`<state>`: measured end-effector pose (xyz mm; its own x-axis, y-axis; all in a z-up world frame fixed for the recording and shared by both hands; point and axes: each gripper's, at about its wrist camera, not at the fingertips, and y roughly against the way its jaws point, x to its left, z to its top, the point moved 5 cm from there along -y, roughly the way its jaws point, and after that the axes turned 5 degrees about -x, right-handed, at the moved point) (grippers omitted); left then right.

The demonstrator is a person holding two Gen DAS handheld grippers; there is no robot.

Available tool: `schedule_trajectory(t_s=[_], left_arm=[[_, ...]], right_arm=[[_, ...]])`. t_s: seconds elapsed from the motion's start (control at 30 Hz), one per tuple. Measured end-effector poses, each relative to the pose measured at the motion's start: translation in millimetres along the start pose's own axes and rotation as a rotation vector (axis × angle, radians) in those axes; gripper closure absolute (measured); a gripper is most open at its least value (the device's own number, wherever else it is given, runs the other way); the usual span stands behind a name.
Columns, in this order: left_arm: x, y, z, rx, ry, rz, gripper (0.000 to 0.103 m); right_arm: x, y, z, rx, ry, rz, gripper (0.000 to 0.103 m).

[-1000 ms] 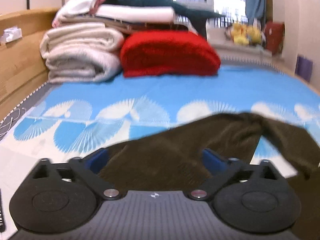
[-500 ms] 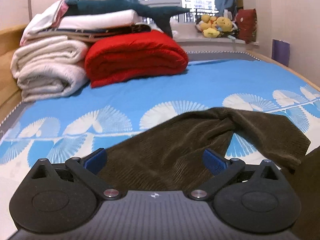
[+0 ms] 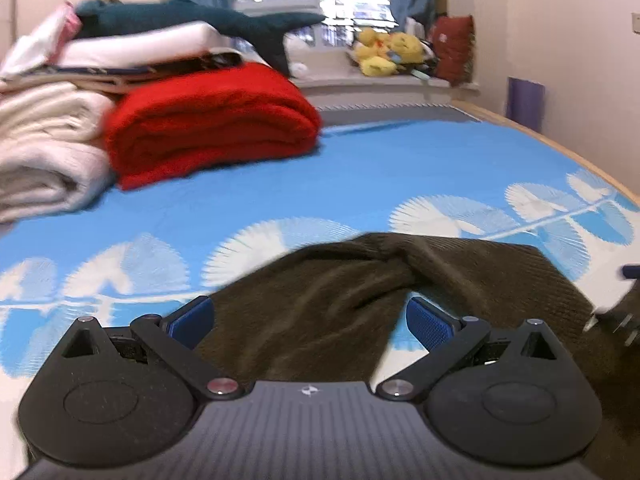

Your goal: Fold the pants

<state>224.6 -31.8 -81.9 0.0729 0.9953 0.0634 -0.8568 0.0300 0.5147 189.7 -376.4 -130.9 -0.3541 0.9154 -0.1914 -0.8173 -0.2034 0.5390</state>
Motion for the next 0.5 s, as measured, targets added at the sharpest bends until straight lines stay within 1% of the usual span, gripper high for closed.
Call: schedule_trajectory(t_s=[0.07, 0.13, 0.17, 0.27, 0.37, 0.4, 0.43, 0.47, 0.5], left_arm=[[-5.8, -13.0, -1.2, 0.042, 0.015, -0.035, 0.001], [-10.1, -24.0, -4.2, 0.074, 0.006, -0.027, 0.001], [-12.3, -29.5, -6.5, 0.09, -0.008, -0.021, 0.001], [-15.9, -50.7, -17.8, 0.164, -0.021, -0.017, 0.001], [-20.6, -74.7, -30.5, 0.228, -0.037, -0.008, 0.001], [-20.4, -80.0, -36.0, 0.243, -0.045, 0.0, 0.001], [-21.4, -86.2, -39.7, 0.251, -0.052, 0.006, 0.001], [-22.9, -93.7, -43.9, 0.261, -0.058, 0.01, 0.001], [-23.5, -99.3, -47.5, 0.271, -0.06, 0.007, 0.002]], right_arm=[[19.1, -4.6, -3.0, -0.002, 0.099, 0.09, 0.012], [38.8, -8.5, -7.8, 0.004, 0.189, 0.173, 0.012], [46.2, -11.4, -10.9, 0.018, 0.226, 0.201, 0.012], [64.4, -21.3, -18.4, 0.043, 0.322, 0.243, 0.012], [69.1, -32.0, -23.2, 0.082, 0.33, 0.281, 0.017], [69.4, -35.3, -23.9, 0.093, 0.337, 0.281, 0.022], [69.1, -37.8, -24.6, 0.1, 0.345, 0.28, 0.029], [68.6, -39.4, -25.2, 0.105, 0.35, 0.282, 0.034], [66.1, -41.1, -26.5, 0.113, 0.352, 0.285, 0.044]])
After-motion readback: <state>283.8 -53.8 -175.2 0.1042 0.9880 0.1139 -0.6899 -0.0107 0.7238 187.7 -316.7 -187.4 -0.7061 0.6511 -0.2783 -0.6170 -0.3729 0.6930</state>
